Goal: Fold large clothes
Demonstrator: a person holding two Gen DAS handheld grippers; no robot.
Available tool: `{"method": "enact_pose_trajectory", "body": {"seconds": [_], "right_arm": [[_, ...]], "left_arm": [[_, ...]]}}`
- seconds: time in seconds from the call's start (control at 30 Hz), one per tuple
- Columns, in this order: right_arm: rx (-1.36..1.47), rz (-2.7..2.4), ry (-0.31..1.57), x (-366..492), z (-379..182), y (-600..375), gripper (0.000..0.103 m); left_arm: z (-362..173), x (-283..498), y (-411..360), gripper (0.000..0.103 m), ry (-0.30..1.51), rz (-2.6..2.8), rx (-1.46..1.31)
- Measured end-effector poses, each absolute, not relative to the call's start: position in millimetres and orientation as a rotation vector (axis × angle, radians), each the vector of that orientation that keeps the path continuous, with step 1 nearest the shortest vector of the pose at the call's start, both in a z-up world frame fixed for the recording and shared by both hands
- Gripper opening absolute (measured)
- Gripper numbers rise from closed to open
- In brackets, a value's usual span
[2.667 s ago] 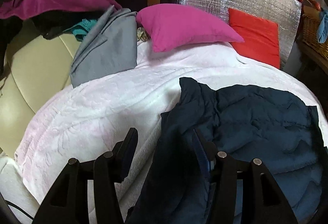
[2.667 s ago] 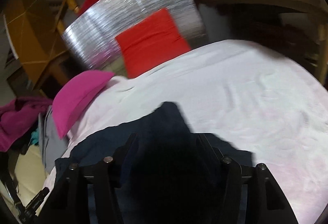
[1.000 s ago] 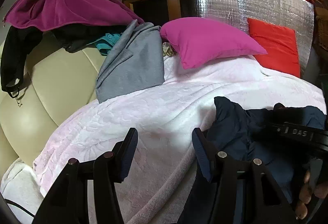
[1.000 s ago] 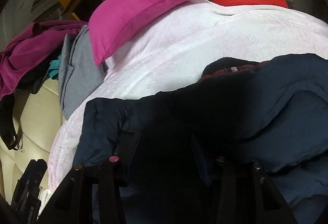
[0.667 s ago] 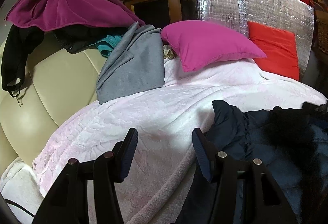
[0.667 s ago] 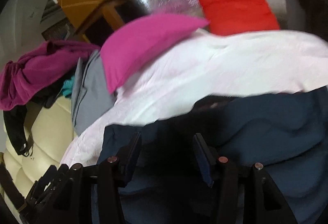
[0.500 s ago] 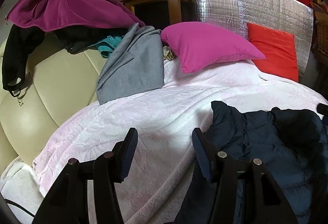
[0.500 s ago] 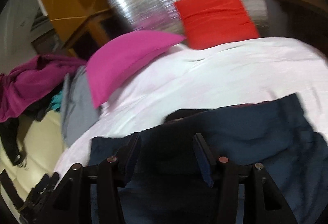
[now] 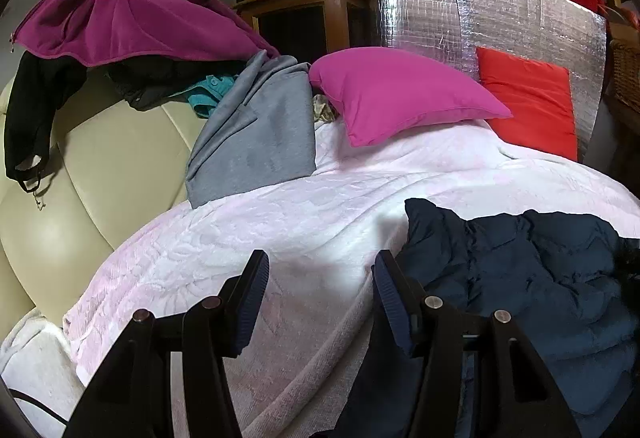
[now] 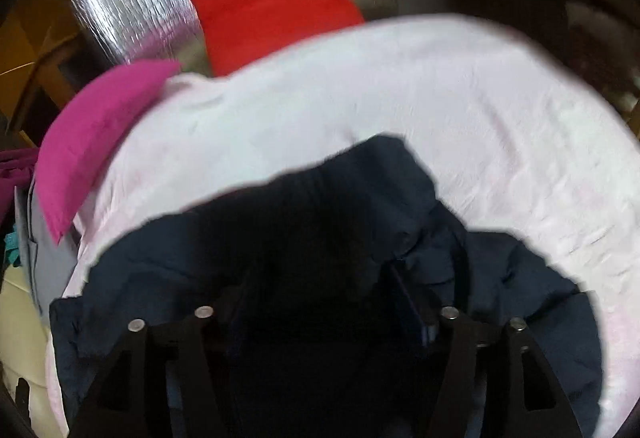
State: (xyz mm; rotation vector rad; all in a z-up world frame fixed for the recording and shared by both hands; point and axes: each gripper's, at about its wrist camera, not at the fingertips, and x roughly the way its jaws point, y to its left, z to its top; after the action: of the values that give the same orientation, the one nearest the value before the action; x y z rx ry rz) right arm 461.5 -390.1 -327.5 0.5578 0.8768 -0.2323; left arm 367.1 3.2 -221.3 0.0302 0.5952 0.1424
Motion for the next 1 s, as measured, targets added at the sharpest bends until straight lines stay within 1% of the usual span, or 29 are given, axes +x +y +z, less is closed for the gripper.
{"method": "enact_pose_trajectory", "body": {"seconds": [0.1,0.4,0.5,0.63,0.67,0.73,0.77,1.0], "right_arm": [[0.539,-0.223,0.869,459.3,-321.5,-385.8,0.07],[0.512,-0.184,0.758,420.2,-287.1,-388.3,0.071],[0.496,-0.176,0.747,405.8,-279.6,-386.6,0.071],[0.458,-0.179,0.789,396.1,-286.8,-388.0,0.071],[0.459,-0.183,0.814,397.5,-294.0,-390.4,0.071],[0.478,-0.163,0.923,407.5,-320.3,-396.7,0.071],[0.502,-0.145,0.934,407.6,-327.8,-400.6,0.071],[0.57,-0.111,0.84,370.6,-301.8,-422.4,0.071]], "left_arm": [[-222.9,368.0,2.0,0.056,0.603,0.137,0.032],[-220.6,361.0,-2.4,0.056,0.597,0.126,0.042],[-219.8,357.6,-4.0,0.056,0.593,0.125,0.046],[-219.7,355.3,-6.7,0.056,0.591,0.122,0.053],[-220.0,355.0,-7.4,0.056,0.592,0.122,0.054],[-221.0,355.2,-9.8,0.056,0.595,0.124,0.058],[-221.4,355.3,-10.8,0.056,0.597,0.124,0.06],[-223.5,351.6,-21.8,0.056,0.612,0.091,0.078]]}}
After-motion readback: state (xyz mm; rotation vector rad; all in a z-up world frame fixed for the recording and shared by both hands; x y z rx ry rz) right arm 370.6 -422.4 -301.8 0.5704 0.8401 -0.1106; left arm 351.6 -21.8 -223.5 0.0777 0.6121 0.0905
